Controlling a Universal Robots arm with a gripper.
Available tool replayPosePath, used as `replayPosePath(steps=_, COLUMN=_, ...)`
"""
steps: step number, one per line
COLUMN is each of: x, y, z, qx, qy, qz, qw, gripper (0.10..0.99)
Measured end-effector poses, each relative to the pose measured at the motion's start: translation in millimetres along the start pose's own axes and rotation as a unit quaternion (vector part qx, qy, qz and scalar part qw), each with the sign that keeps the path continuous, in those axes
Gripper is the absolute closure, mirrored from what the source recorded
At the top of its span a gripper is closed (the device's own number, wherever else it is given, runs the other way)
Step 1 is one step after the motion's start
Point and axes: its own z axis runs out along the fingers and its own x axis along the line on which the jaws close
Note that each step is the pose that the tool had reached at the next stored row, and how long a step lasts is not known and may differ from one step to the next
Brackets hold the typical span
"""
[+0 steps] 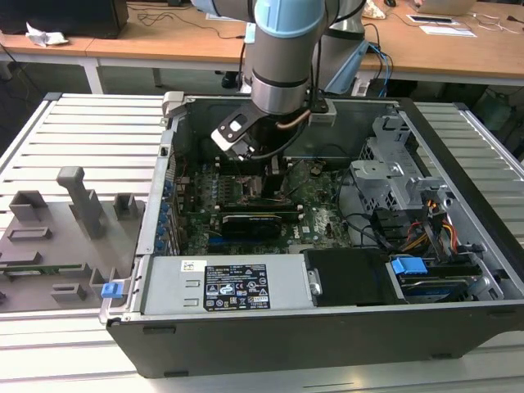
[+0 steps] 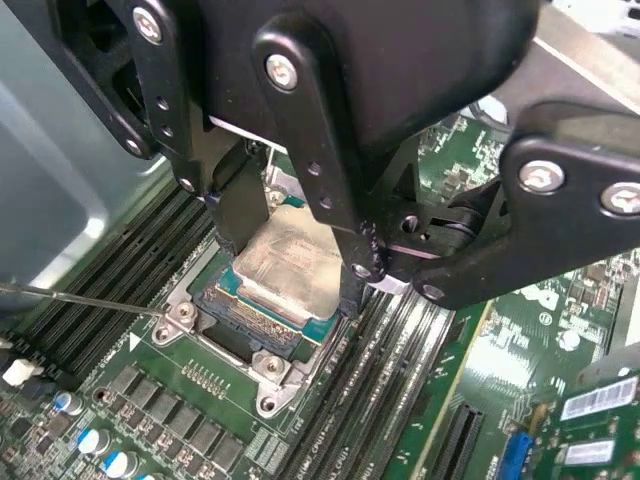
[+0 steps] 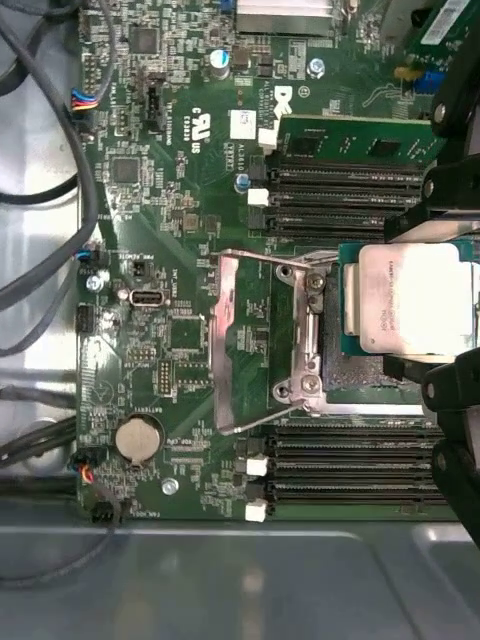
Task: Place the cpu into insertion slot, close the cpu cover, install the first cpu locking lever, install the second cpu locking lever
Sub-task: 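Place the cpu into insertion slot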
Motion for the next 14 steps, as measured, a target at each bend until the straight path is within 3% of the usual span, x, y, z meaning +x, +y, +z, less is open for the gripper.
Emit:
replayPosePath(steps=9, x=6.3, y=-2.4, z=4.3, qx=-0.0006, qy=0.0010, qz=0.013, qw=0.9999, gripper=0.557)
replayPosePath(steps=11, x=7.0, y=-2.5, z=5.1, qx=-0.0032, qy=0.0010, qz=0.013, qw=0.9999, gripper=0.557)
replayPosePath(steps=13, x=7.0, y=-4.1, z=7.0, qx=-0.0108, qy=0.0011, qz=0.013, qw=0.9999, gripper=0.557)
replayPosePath(steps=14, x=7.3, y=-4.9, z=7.5, qx=-0.0114, qy=0.0012, qz=0.013, qw=0.9998, gripper=0.557)
